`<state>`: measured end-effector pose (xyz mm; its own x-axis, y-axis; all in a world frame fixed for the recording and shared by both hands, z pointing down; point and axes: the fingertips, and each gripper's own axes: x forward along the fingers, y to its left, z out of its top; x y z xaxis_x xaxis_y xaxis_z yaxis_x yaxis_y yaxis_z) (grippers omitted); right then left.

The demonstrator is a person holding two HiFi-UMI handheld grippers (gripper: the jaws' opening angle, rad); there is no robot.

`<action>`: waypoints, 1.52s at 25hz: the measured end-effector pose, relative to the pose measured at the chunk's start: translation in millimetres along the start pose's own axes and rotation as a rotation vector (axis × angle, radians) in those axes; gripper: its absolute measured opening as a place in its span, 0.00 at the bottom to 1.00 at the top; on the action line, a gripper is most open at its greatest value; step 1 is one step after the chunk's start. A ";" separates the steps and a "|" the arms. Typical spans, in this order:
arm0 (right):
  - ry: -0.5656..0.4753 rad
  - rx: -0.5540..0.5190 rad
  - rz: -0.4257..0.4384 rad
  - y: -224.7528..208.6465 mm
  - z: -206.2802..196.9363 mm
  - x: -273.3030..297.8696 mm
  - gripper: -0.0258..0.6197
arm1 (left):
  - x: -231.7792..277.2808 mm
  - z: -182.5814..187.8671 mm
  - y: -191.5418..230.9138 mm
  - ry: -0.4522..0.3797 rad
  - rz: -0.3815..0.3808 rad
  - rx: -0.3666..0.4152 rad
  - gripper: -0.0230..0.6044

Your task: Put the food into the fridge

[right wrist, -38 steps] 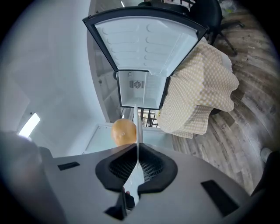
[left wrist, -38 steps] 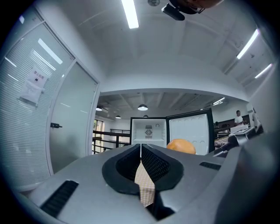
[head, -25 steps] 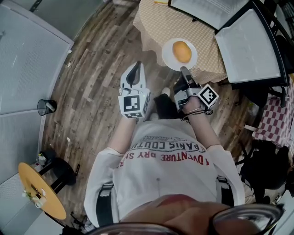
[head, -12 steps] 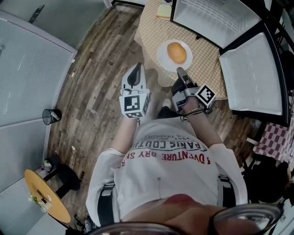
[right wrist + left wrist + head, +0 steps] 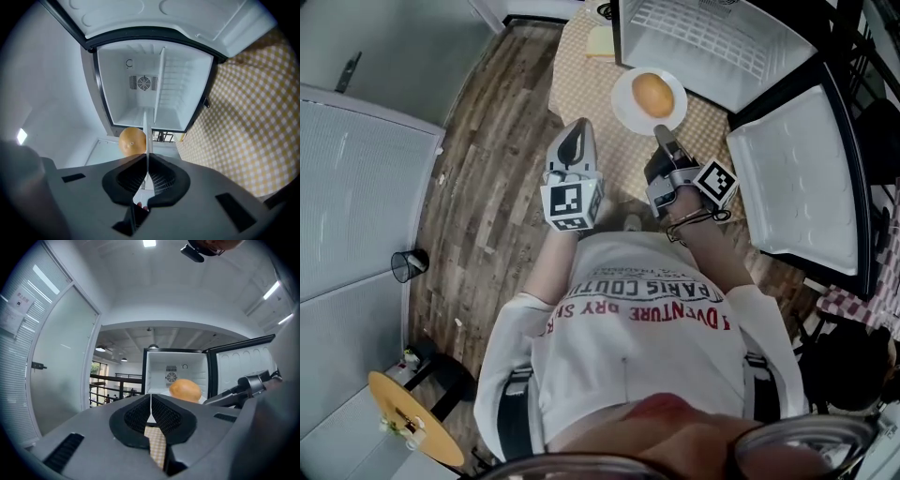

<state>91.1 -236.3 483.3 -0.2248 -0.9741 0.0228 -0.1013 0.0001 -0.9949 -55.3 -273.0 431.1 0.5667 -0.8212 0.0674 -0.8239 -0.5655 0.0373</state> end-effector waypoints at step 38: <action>-0.526 0.062 -0.098 -35.5 203.0 102.3 0.09 | 262.7 -17.4 -47.9 0.118 -0.542 0.049 0.08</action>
<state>268.4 -381.8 501.0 0.3001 -0.9506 0.0793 -0.0365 -0.0945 -0.9949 132.8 -460.3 464.4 0.9022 -0.3997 0.1624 -0.4122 -0.9097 0.0509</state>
